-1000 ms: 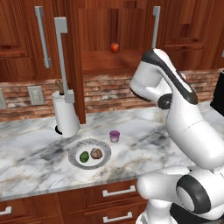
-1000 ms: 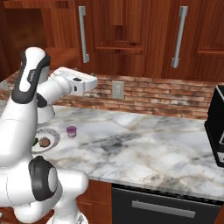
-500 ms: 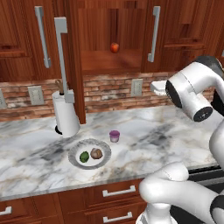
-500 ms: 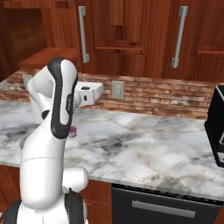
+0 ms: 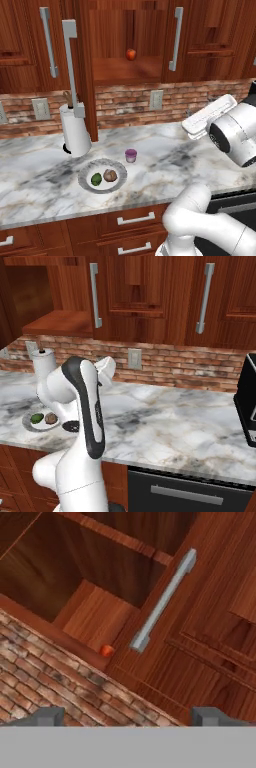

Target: Pick the avocado and bread from the counter and place them on the plate. Then pick the jam from the cabinet and place it next to the plate. Lastly close the cabinet door.

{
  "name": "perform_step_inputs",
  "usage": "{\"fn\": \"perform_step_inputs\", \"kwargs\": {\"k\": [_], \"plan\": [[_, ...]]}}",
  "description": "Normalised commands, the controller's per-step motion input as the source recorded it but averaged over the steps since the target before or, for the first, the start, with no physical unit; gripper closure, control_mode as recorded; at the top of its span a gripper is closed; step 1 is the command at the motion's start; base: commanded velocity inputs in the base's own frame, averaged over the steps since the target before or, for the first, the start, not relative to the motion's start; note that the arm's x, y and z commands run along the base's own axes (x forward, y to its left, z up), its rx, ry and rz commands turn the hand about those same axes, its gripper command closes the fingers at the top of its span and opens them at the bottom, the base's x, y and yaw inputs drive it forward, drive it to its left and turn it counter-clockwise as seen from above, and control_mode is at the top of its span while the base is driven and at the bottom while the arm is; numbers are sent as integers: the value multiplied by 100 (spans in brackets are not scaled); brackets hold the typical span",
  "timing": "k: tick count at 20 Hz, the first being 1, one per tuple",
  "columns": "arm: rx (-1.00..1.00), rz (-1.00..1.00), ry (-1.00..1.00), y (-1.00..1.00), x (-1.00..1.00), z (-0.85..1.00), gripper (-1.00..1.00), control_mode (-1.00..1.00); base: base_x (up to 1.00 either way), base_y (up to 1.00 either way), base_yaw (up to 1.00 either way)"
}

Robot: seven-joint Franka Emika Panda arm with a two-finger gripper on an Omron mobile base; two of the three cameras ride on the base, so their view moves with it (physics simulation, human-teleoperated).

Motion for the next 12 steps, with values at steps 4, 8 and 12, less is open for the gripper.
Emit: {"fn": "perform_step_inputs", "kwargs": {"k": [4, 8, 12], "plan": [[-72, 0, -16, 0, -33, 25, -100, -100, 0, 0, 0], [-79, 0, -14, 2, -17, 24, -100, -100, 0, 0, 0], [-97, -3, -18, 19, -4, 30, -100, -100, 0, 0, 0]]}}
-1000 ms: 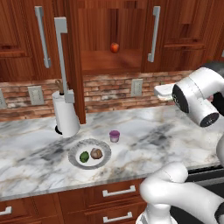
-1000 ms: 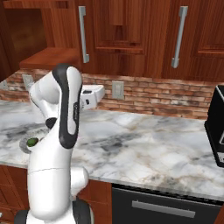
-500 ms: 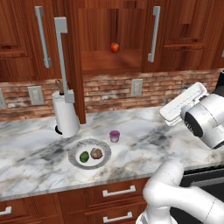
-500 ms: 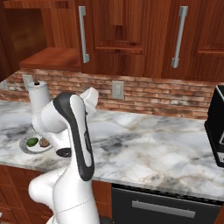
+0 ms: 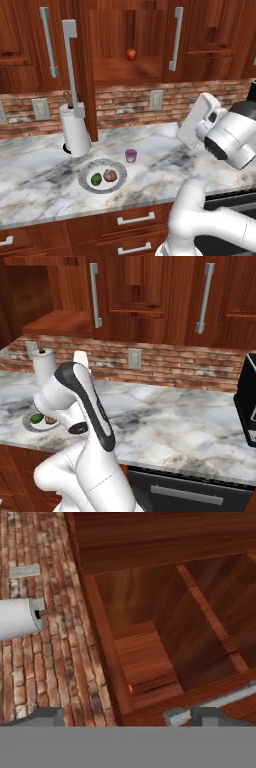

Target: Pick the avocado and bread from the counter and place them on the plate. Then pick the jam from the cabinet and place it next to the plate. Lastly close the cabinet door.

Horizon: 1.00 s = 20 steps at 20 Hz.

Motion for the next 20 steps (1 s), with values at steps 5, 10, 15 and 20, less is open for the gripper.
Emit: {"fn": "perform_step_inputs", "kwargs": {"k": [5, 10, 15, 20], "plan": [[-98, -7, -10, 17, -2, 47, -100, -100, 0, 0, 0], [-61, -9, -3, 2, -1, 45, -100, -100, 0, 0, 0], [-36, -10, 2, -2, 0, 53, -100, -100, 0, 0, 0], [-30, -17, 1, -2, -12, 74, -100, -100, 0, 0, 0]]}}
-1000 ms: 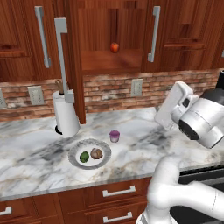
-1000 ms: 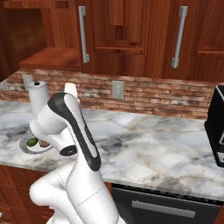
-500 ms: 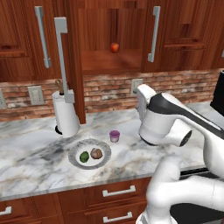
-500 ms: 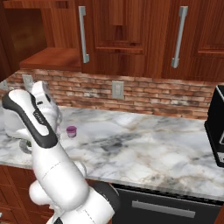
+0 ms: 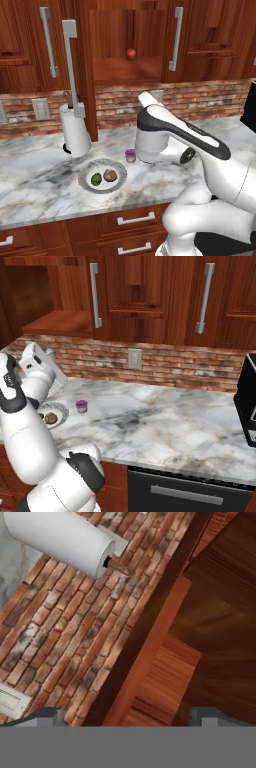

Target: Pick the avocado and bread from the counter and place them on the plate. Then pick the jam from the cabinet and place it next to the plate. Lastly close the cabinet door.

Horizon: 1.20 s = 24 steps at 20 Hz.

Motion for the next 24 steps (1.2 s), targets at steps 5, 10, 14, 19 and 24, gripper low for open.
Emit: {"fn": "perform_step_inputs", "kwargs": {"k": [5, 10, 14, 19, 24], "plan": [[-18, -15, 3, -23, -55, 71, -100, -100, 0, 0, 0], [-7, -12, -5, -44, -81, 57, -100, -100, 0, 0, 0], [-3, -13, -4, -23, -69, 74, -100, -100, 0, 0, 0], [-11, -11, -12, 0, -57, 100, -100, -100, 0, 0, 0], [-17, -11, -15, 26, -47, 95, -100, -100, 0, 0, 0]]}}
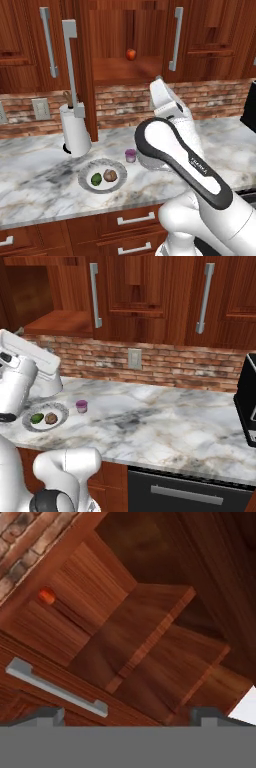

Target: Pick the avocado and bread from the counter and place them on the plate. Then pick the jam from the cabinet and place it next to the plate. Lastly close the cabinet door.

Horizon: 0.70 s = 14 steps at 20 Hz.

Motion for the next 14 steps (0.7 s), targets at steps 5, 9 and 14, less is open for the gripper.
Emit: {"fn": "perform_step_inputs", "kwargs": {"k": [5, 9, 14], "plan": [[-11, -9, -19, 20, -63, 46, -100, -100, 0, 0, 0], [-11, 0, -16, 14, -70, 47, -100, -100, 0, 0, 0], [-3, -5, -8, 0, -74, 72, -100, -100, 0, 0, 0]]}}
